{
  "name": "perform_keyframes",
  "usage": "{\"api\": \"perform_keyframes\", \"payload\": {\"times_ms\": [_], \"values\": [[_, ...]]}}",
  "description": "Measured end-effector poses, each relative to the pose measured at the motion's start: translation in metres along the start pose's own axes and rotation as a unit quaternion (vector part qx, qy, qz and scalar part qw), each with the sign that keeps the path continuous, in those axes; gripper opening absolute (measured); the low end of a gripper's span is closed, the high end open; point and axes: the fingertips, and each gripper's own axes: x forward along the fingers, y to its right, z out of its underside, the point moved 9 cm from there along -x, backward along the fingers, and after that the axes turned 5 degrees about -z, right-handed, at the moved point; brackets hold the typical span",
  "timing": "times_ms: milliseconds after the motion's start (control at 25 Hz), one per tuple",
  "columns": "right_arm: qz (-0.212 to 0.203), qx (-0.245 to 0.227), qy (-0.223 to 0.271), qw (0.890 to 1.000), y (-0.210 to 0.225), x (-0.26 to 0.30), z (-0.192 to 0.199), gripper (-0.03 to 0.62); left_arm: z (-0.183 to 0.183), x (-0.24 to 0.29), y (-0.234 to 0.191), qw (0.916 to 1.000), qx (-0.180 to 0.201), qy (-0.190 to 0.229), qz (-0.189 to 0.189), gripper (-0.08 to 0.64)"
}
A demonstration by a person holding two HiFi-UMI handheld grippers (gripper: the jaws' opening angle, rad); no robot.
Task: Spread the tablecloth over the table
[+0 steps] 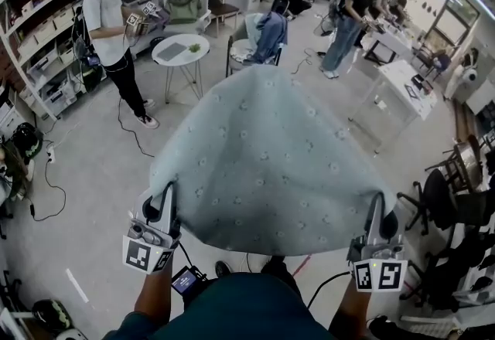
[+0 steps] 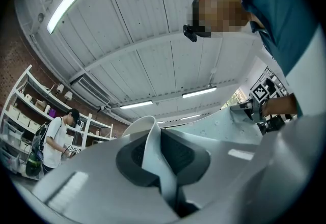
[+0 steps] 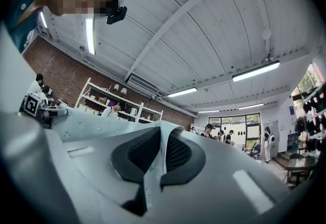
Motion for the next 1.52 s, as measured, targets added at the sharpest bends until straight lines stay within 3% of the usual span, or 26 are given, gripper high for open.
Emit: {"api": "perform_keyframes", "payload": {"times_ms": [440,1080,1520], "values": [[-0.048,0.035,0.009,0.998,0.059,0.064,0.038,0.014,0.013,0.042,0.024,0.9983,0.034,-0.019,-0.044,0.002],[-0.137,0.079,0.004,0.987,0.198,0.174,0.111,0.014,0.055,0.136,0.11,0.987,0.075,-0.062,-0.128,0.003],[-0.168,0.096,-0.014,0.981,0.228,0.213,0.151,0.015,0.083,0.157,0.131,0.9795,0.073,-0.098,-0.16,0.002]]}}
